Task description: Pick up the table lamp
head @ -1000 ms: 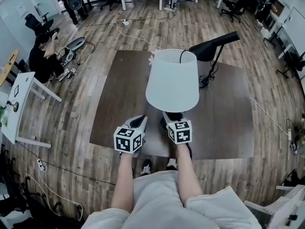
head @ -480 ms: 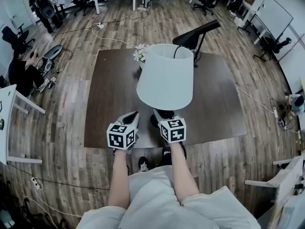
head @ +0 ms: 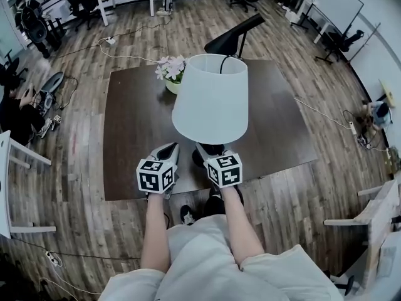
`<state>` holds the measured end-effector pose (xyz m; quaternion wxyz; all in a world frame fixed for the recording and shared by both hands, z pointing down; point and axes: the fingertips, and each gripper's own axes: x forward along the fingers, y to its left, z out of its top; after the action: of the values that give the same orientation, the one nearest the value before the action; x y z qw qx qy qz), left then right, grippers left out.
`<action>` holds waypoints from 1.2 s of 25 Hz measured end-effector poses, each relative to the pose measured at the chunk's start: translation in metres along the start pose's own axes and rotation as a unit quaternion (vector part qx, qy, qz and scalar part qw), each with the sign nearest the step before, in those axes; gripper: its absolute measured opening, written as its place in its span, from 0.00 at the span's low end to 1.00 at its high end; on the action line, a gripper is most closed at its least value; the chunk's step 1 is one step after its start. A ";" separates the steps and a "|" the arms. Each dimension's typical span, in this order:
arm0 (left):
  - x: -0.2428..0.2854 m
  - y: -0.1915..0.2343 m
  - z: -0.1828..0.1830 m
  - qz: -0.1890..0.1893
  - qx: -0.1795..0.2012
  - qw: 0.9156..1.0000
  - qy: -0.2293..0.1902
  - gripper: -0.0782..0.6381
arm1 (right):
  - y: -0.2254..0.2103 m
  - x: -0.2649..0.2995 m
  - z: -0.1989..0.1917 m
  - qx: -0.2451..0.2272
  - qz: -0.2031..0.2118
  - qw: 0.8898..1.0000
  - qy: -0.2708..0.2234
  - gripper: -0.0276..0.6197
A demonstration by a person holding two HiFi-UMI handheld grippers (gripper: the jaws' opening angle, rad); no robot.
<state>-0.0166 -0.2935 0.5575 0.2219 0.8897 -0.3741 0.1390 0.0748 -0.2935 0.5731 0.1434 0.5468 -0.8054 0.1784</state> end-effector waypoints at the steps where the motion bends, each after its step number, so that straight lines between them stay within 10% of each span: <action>1: 0.001 -0.002 0.000 -0.001 0.001 1.000 0.001 0.11 | -0.002 -0.001 0.000 0.004 0.000 1.000 -0.001 0.35; 30: 0.009 -0.013 -0.006 -0.021 0.005 1.000 0.014 0.11 | -0.008 -0.011 0.001 0.041 0.013 0.999 -0.027 0.35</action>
<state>-0.0014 -0.2880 0.5630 0.2254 0.8966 -0.3513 0.1481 0.0868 -0.2873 0.5687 0.0973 0.5464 -0.8079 0.1982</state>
